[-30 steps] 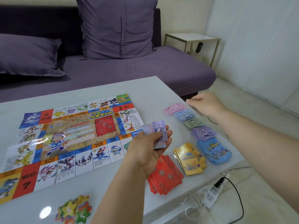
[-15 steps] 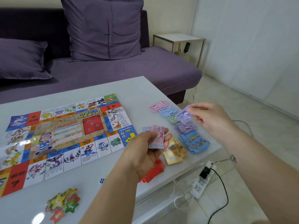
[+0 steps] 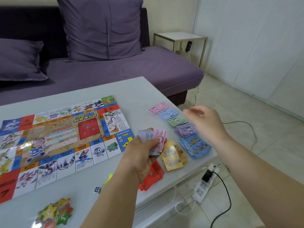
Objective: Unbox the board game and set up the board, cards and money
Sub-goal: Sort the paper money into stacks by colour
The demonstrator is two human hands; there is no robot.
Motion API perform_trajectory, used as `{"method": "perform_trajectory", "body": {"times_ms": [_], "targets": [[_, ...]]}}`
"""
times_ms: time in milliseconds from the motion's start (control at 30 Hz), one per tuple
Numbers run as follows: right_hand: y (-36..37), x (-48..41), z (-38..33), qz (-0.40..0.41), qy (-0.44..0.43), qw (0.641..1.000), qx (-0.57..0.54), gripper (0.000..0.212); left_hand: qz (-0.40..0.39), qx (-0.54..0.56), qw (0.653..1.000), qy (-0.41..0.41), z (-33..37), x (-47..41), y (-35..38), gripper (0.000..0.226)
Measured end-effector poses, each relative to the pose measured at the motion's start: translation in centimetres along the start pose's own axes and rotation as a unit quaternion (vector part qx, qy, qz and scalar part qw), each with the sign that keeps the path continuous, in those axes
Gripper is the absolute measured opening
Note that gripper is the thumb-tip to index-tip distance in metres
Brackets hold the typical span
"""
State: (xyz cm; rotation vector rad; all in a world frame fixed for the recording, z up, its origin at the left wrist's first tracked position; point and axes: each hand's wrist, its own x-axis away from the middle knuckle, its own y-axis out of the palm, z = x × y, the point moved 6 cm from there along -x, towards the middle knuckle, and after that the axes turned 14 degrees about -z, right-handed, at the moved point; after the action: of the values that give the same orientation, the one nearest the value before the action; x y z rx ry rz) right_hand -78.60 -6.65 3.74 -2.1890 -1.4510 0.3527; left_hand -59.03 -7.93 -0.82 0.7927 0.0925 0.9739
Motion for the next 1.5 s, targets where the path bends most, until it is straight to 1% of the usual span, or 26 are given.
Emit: {"method": "perform_trajectory", "body": {"times_ms": [33, 67, 100, 133, 167, 233, 300, 400, 500, 567, 633, 767, 867, 967, 1033, 1100, 1133, 1167, 1200, 1267, 1300, 1333, 1367, 1433, 1500], "targets": [[1.2, 0.6, -1.1, -0.068, 0.004, 0.997, -0.028, 0.033, -0.001, -0.008, 1.0, 0.0, -0.1, -0.1, 0.0, 0.019], [2.6, 1.2, -1.7, -0.134, 0.019, 0.991, -0.022, 0.035, -0.002, -0.015, 1.0, -0.002, -0.2, -0.1, 0.1, 0.019], [3.8, 1.8, -2.0, -0.184, 0.025, 0.983, -0.001, 0.034, -0.005, -0.021, 1.0, -0.004, -0.2, -0.1, 0.2, 0.017], [4.8, 2.2, -2.2, -0.213, 0.02, 0.977, 0.014, 0.031, -0.009, -0.022, 1.0, -0.006, -0.2, 0.0, 0.3, 0.015], [5.4, 2.3, -2.2, -0.222, 0.008, 0.975, 0.02, 0.026, -0.014, -0.018, 1.0, -0.01, -0.2, 0.0, 0.4, 0.012], [5.6, 2.2, -2.2, -0.214, -0.01, 0.977, 0.003, 0.017, -0.014, 0.011, 1.0, -0.017, 0.0, 0.4, 0.6, 0.007], [5.1, 1.8, -2.1, -0.198, -0.012, 0.979, -0.04, 0.009, -0.008, 0.023, 1.0, -0.012, 0.4, 0.7, 0.5, 0.011], [4.4, 1.5, -1.9, -0.205, 0.001, 0.971, -0.126, 0.01, -0.002, -0.028, 1.0, 0.008, 1.1, 0.8, 0.0, 0.016], [4.7, 1.2, -2.3, -0.221, 0.008, 0.963, -0.154, 0.009, 0.007, -0.052, 0.998, 0.022, 1.5, 1.1, -0.5, 0.014], [4.7, 0.4, -2.8, -0.191, -0.003, 0.967, -0.17, 0.005, 0.01, -0.037, 0.999, 0.036, 1.9, 1.2, -0.6, 0.015], [4.6, -1.4, -3.2, -0.136, -0.021, 0.975, -0.174, 0.007, 0.018, 0.0, 0.998, 0.053, 2.4, 1.3, -1.1, 0.017], [4.9, -6.0, -3.1, -0.049, -0.042, 0.995, -0.075, 0.015, 0.043, 0.053, 0.994, 0.079, 3.6, 0.8, -2.6, 0.026], [5.8, -9.3, -2.8, -0.014, -0.031, 0.999, -0.01, 0.022, 0.05, 0.078, 0.992, 0.088, 4.4, 0.3, -3.5, 0.03], [6.1, -11.5, -2.8, 0.007, 0.002, 0.998, 0.064, 0.034, 0.045, 0.084, 0.991, 0.093, 4.9, -0.2, -4.1, 0.026], [6.2, -11.7, -3.1, 0.022, 0.012, 0.996, 0.091, 0.042, 0.037, 0.077, 0.992, 0.088, 5.0, -0.3, -4.2, 0.024], [6.6, -10.6, -4.1, 0.026, -0.015, 0.996, 0.082, 0.036, 0.034, 0.062, 0.995, 0.077, 4.8, -0.4, -4.2, 0.022], [7.1, -9.6, -5.0, 0.009, -0.04, 0.997, 0.062, 0.03, 0.033, 0.055, 0.995, 0.071, 4.8, -0.4, -4.1, 0.019], [7.8, -8.5, -5.8, -0.029, -0.056, 0.997, 0.034, 0.025, 0.032, 0.049, 0.996, 0.069, 4.8, -0.5, -4.0, 0.015], [8.6, -7.2, -6.7, -0.086, -0.057, 0.995, 0.013, 0.026, 0.033, 0.047, 0.996, 0.068, 4.8, -0.5, -3.9, 0.014], [10.1, -4.3, -7.7, -0.226, -0.018, 0.974, 0.021, 0.037, 0.037, 0.043, 0.996, 0.073, 4.7, -0.4, -3.8, 0.014], [10.6, -2.9, -7.8, -0.285, -0.004, 0.958, 0.037, 0.038, 0.038, 0.037, 0.996, 0.074, 4.7, -0.4, -3.7, 0.014], [10.9, -2.0, -7.9, -0.321, -0.005, 0.945, 0.057, 0.035, 0.038, 0.029, 0.996, 0.071, 4.6, -0.3, -3.6, 0.014], [11.0, -1.4, -7.9, -0.335, -0.017, 0.939, 0.074, 0.027, 0.039, 0.023, 0.997, 0.064, 4.5, -0.1, -3.5, 0.013], [10.6, -1.4, -7.7, -0.324, -0.038, 0.943, 0.064, 0.013, 0.044, 0.037, 0.997, 0.049, 4.0, 0.3, -3.3, 0.008], [9.7, -2.6, -7.0, -0.281, -0.037, 0.959, -0.007, 0.007, 0.05, 0.076, 0.995, 0.038, 3.6, 0.7, -3.2, 0.004]]}}
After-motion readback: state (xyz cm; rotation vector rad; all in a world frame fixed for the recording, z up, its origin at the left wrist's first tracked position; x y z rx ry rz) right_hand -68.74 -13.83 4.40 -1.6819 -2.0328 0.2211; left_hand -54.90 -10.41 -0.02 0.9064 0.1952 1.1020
